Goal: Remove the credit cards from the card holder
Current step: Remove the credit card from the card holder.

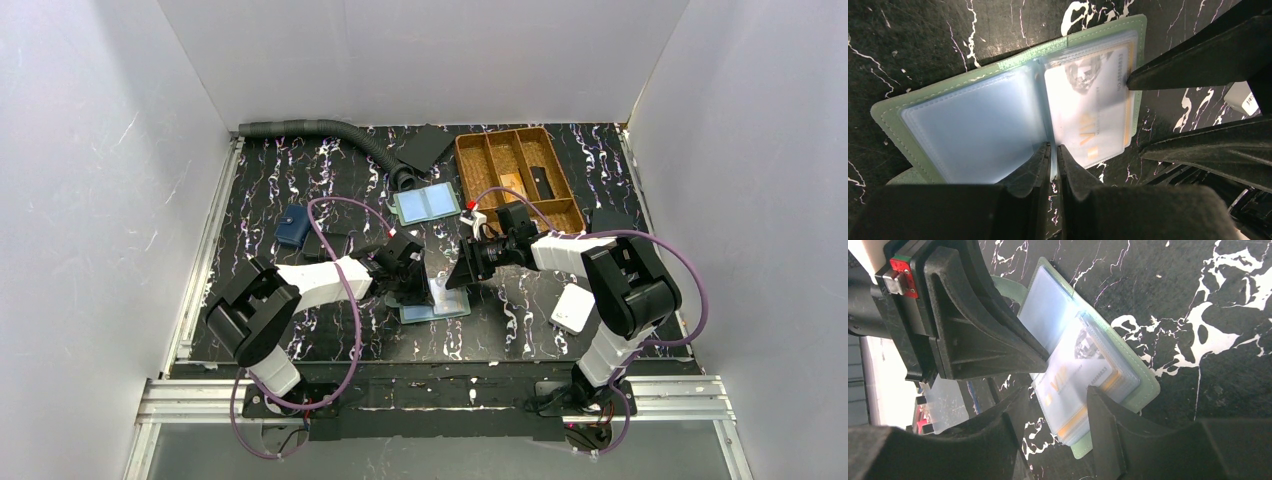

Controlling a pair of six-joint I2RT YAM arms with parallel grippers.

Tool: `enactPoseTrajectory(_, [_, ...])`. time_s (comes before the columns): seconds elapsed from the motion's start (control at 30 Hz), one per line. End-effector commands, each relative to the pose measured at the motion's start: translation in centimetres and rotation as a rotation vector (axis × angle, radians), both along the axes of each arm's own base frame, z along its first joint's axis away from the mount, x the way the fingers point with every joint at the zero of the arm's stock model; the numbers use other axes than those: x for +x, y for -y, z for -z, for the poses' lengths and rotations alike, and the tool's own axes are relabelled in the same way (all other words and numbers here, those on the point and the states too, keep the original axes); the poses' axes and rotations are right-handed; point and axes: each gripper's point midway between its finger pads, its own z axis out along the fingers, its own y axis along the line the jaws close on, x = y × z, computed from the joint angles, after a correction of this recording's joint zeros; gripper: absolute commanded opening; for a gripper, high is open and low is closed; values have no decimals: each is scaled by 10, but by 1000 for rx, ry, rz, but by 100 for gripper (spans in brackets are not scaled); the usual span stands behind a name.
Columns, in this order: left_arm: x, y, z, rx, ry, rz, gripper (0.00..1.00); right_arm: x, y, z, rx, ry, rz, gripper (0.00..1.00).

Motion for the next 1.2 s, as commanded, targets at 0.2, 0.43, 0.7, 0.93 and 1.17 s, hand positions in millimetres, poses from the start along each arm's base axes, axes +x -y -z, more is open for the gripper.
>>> enactPoseTrajectory(0.2, [-9, -27, 31, 135, -69, -27, 7, 12, 1, 2, -43, 38, 51, 56])
enactPoseTrajectory(0.43, [-10, -30, 35, 141, -81, -36, 6, 19, 4, 8, -87, -8, 144, 57])
enactPoseTrajectory(0.7, [-11, -28, 32, 113, -74, -37, 8, 18, 4, 16, -99, -117, 234, 60])
enactPoseTrajectory(0.93, [-12, -23, 32, 52, -86, -40, 12, 2, -12, 5, 12, -241, 191, 60])
enactPoseTrajectory(1.17, [-12, -24, 31, 28, -91, -50, 14, -14, -26, -14, 112, -297, 100, 59])
